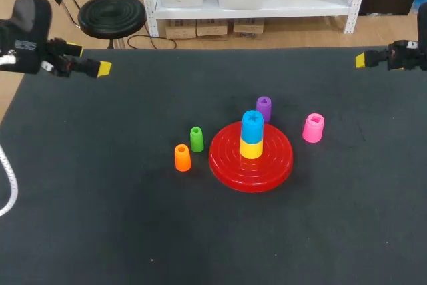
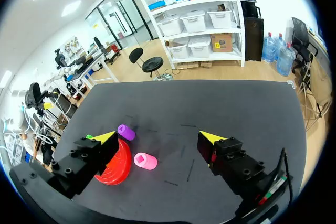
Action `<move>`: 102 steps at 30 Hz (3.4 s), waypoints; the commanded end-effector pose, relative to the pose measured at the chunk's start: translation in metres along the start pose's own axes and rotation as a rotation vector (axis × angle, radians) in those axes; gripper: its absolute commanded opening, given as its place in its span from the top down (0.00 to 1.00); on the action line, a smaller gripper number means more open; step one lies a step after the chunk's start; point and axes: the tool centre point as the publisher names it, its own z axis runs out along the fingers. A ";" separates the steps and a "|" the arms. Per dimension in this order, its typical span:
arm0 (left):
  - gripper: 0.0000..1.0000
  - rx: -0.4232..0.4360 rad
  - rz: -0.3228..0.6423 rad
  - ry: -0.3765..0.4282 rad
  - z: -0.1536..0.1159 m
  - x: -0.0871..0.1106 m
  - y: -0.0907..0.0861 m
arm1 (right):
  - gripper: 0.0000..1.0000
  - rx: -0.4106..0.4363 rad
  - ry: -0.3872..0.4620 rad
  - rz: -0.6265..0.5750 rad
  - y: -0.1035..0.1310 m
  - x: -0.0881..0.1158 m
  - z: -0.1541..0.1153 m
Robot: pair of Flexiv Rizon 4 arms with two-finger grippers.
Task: Pick up and stack the cylinders on the red base in this order: pink,purple,orange,green
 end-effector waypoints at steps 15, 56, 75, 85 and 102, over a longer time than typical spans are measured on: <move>0.00 0.234 0.502 -0.210 -0.005 0.005 -0.030 | 0.00 0.001 0.000 0.000 0.000 0.000 0.000; 0.00 0.507 0.516 0.118 0.011 0.002 -0.071 | 0.00 0.001 0.000 0.000 0.000 0.000 0.000; 0.00 0.467 0.536 0.155 0.012 0.017 -0.076 | 0.00 0.001 0.000 0.000 0.000 0.000 0.000; 0.00 0.465 0.546 0.151 0.012 0.016 -0.076 | 0.00 0.001 0.000 0.000 0.000 0.000 0.000; 0.00 0.465 0.546 0.151 0.012 0.016 -0.076 | 0.00 0.278 0.353 -0.327 0.029 0.002 -0.002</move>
